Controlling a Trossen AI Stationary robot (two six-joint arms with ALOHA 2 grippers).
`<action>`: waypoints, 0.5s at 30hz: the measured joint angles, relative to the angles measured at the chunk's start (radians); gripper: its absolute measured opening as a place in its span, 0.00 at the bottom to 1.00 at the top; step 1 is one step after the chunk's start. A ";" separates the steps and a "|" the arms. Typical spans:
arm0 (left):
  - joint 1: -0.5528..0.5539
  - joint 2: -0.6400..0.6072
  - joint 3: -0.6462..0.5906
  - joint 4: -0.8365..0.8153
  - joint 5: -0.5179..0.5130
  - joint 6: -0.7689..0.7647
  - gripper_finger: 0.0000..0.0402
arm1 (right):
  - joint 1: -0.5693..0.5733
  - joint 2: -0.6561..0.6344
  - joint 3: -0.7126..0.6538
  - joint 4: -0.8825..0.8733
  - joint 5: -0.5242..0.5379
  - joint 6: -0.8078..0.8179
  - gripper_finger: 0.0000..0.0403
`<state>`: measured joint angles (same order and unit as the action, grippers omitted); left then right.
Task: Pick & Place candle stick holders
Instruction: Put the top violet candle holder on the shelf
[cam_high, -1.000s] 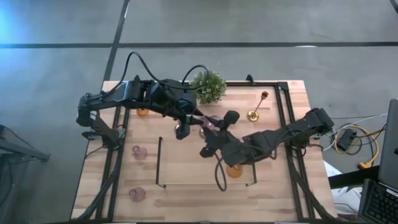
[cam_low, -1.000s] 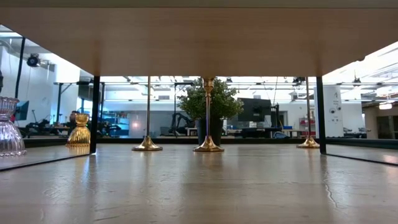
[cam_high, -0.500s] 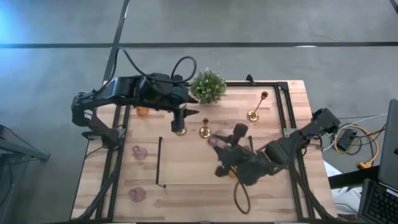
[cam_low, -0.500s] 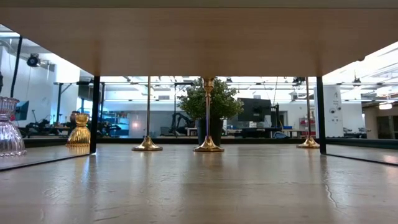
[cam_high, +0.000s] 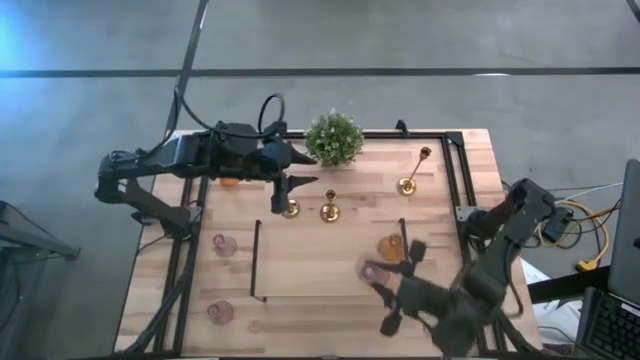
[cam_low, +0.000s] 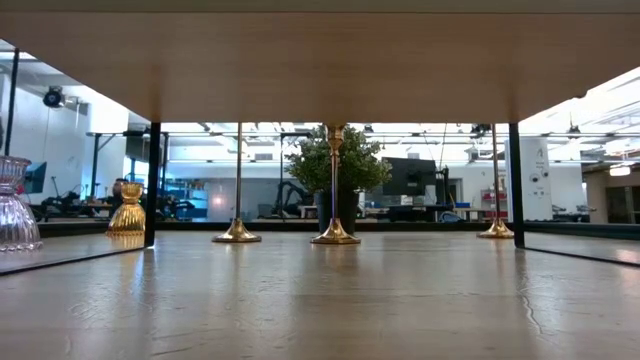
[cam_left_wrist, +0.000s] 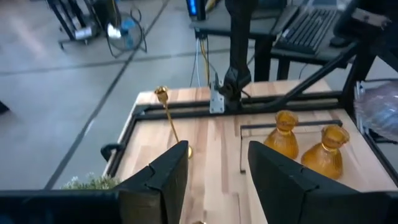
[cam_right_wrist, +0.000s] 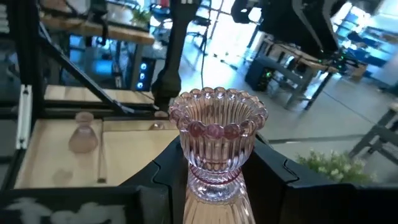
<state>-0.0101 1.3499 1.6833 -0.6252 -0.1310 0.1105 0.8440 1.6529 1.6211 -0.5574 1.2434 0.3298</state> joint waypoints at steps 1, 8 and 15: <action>0.000 -0.017 -0.041 0.044 0.000 0.006 0.43 | 0.011 0.017 0.000 0.003 0.030 0.032 0.29; 0.002 -0.117 -0.293 0.329 -0.001 0.017 0.43 | 0.042 0.128 0.000 0.097 0.109 0.150 0.29; 0.002 -0.179 -0.456 0.534 -0.001 0.054 0.43 | 0.044 0.188 0.002 0.128 0.113 0.315 0.29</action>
<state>-0.0082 1.1708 1.2270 -0.0914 -0.1322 0.1647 0.8875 1.8405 1.6230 -0.4292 1.3563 0.6452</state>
